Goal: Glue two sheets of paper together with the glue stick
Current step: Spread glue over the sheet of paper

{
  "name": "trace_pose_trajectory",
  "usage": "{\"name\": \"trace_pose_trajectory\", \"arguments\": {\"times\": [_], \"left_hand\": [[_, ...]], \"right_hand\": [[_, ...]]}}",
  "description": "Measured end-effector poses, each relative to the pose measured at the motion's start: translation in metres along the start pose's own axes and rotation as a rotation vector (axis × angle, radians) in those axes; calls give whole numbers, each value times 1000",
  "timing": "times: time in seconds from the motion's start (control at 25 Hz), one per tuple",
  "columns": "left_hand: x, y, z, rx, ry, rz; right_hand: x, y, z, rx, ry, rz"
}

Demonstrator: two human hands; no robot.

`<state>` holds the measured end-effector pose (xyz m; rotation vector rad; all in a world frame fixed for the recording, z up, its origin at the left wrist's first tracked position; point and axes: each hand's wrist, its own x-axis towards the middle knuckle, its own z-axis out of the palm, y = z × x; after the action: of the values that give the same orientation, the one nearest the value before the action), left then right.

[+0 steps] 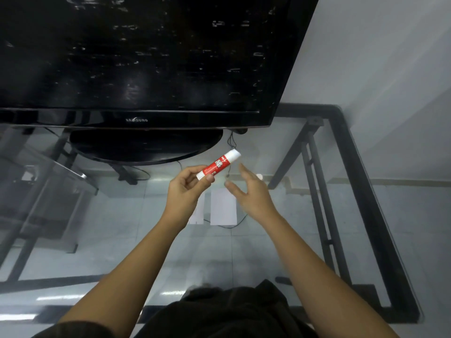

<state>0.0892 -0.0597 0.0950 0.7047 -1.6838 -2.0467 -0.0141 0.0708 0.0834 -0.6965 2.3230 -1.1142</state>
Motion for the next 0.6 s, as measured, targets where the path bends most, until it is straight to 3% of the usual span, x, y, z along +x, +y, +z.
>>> {"name": "trace_pose_trajectory", "arguments": {"times": [0.12,0.24,0.44,0.6], "left_hand": [[-3,-18,-10,31,23,-66],[-5,-34,-21,30,30,-125],[-1,-55,-32,42,87,-237],[14,-61,-29,-369,214,-440]], "right_hand": [[5,46,27,-451,-252,-15],[8,78,44,-690,-425,-40],[9,97,48,-745,-445,-60],[9,106,37,-727,-431,-94]]}}
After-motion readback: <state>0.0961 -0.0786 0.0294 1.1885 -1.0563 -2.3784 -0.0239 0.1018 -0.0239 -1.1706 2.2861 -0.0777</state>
